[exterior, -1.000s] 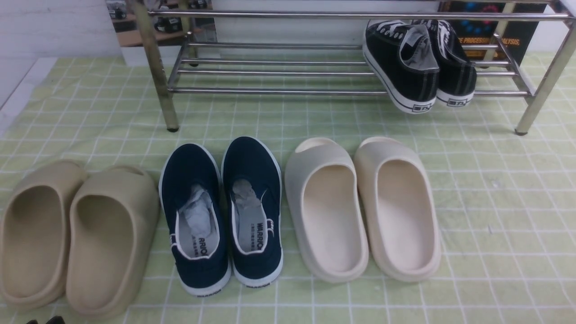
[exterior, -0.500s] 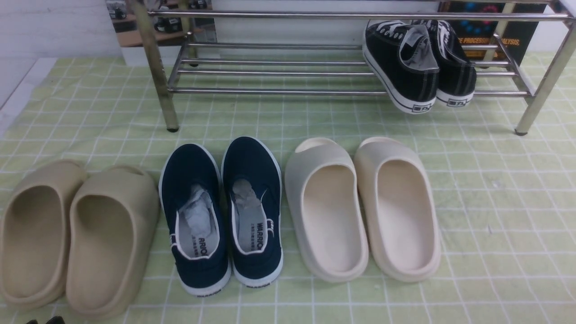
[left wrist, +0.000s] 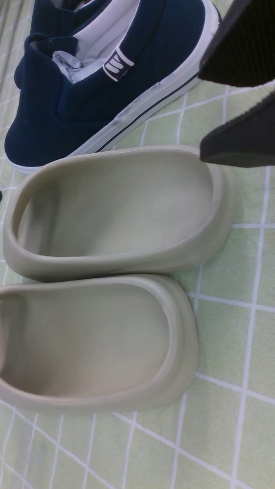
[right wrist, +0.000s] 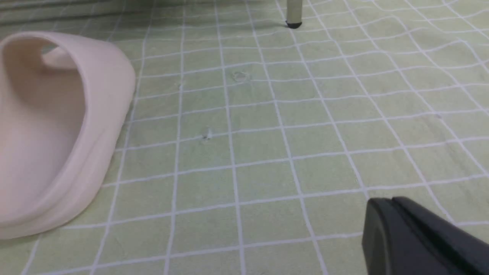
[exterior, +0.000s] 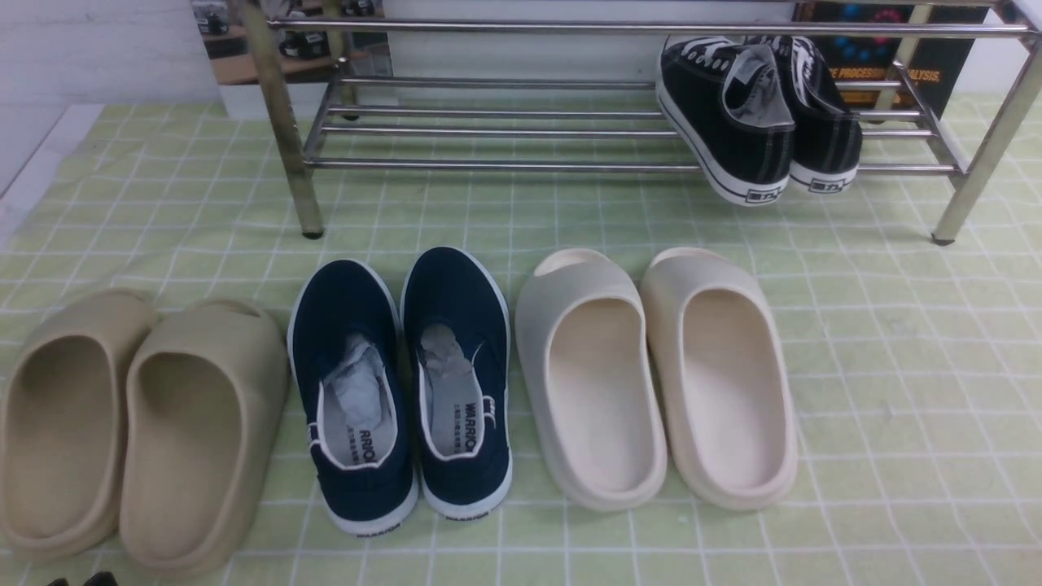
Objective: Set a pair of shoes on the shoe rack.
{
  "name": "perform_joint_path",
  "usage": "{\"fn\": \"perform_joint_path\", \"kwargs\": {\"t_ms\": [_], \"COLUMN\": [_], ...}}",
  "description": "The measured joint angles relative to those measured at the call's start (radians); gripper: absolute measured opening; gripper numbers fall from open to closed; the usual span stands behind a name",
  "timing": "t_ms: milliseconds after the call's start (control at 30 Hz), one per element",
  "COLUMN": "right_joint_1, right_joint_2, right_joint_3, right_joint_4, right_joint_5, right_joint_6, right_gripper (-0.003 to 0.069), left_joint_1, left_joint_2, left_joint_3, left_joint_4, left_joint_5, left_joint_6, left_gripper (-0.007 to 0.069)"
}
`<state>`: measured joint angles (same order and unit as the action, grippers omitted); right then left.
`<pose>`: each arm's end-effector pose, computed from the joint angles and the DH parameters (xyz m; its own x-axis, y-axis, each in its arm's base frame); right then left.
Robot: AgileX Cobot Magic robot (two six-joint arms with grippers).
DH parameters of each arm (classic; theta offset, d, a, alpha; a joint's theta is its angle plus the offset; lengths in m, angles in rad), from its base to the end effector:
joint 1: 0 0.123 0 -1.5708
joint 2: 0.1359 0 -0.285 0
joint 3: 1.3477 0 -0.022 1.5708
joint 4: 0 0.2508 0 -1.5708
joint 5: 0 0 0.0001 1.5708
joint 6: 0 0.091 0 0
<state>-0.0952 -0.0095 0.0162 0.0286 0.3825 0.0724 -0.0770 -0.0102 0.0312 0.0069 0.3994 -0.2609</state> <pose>0.0522 -0.0040 0.1739 -0.2861 0.1265 -0.9498 0.1137 0.9887 0.0975 0.0519 -0.0038 0.1674 -0.3343 -0.2268 -0.9148 -0.0101 0.9714 -0.2371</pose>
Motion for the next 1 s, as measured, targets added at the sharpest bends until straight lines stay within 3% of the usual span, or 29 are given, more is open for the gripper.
{"fn": "perform_joint_path", "kwargs": {"t_ms": [300,1000], "right_joint_1": [0.116,0.119], "right_joint_2": [0.0,0.0], "right_joint_3": [0.0,0.0], "right_joint_4": [0.0,0.0], "right_joint_5": [0.0,0.001], "right_joint_6": [0.0,0.0], "right_gripper": [0.0013,0.002], "left_joint_1": [0.0,0.0], "left_joint_2": [0.0,0.0], "left_joint_3": [0.0,0.0], "left_joint_4": [0.0,0.0], "left_joint_5": [0.0,0.0], "left_joint_6": [0.0,0.0], "left_gripper": [0.0238,0.0238]}}
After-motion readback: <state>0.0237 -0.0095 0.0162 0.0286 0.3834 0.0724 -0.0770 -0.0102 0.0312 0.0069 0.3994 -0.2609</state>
